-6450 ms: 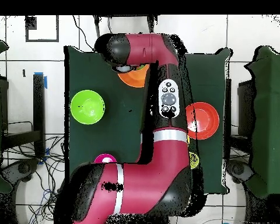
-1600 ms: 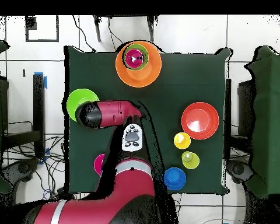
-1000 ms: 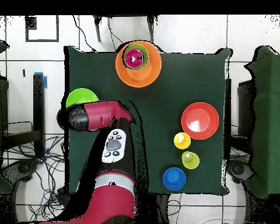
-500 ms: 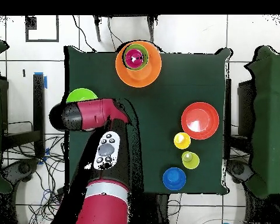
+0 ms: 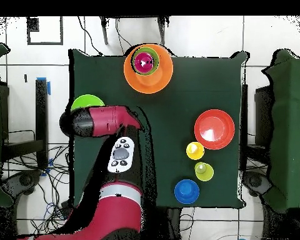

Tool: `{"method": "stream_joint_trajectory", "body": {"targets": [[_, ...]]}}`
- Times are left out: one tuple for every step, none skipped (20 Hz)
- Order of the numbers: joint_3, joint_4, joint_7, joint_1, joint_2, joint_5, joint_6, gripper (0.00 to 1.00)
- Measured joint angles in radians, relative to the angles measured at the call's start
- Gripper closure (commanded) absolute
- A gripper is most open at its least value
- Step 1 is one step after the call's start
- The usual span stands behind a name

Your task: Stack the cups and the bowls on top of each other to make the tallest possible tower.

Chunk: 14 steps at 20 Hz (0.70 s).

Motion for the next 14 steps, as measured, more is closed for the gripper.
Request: {"method": "stream_joint_trajectory", "body": {"targets": [[0.0, -0.001, 0.0, 0.0, 0.01, 0.0, -0.019, 0.0], [0.0, -0.001, 0.0, 0.0, 0.018, 0.0, -0.032, 0.0], [0.0, -0.001, 0.0, 0.0, 0.026, 0.0, -0.045, 0.0], [0.0, -0.002, 0.0, 0.0, 0.034, 0.0, -0.057, 0.0], [0.0, -0.001, 0.0, 0.0, 0.039, 0.0, -0.064, 0.0], [0.0, -0.001, 0.0, 0.0, 0.052, 0.0, -0.082, 0.0], [0.0, -0.002, 0.0, 0.0, 0.057, 0.001, -0.087, 0.0], [0.0, -0.002, 0.0, 0.0, 0.062, 0.002, -0.09, 0.0], [0.0, -0.002, 0.0, 0.0, 0.067, 0.004, -0.094, 0.0], [0.0, -0.002, 0.0, 0.0, 0.074, 0.006, -0.095, 0.0], [0.0, -0.002, 0.0, 0.0, 0.078, 0.008, -0.095, 0.0], [0.0, -0.002, 0.0, 0.0, 0.082, 0.01, -0.095, 0.0], [0.0, -0.002, 0.0, 0.0, 0.087, 0.013, -0.095, 0.0], [0.001, -0.002, 0.0, 0.0, 0.091, 0.015, -0.095, 0.0]]}}
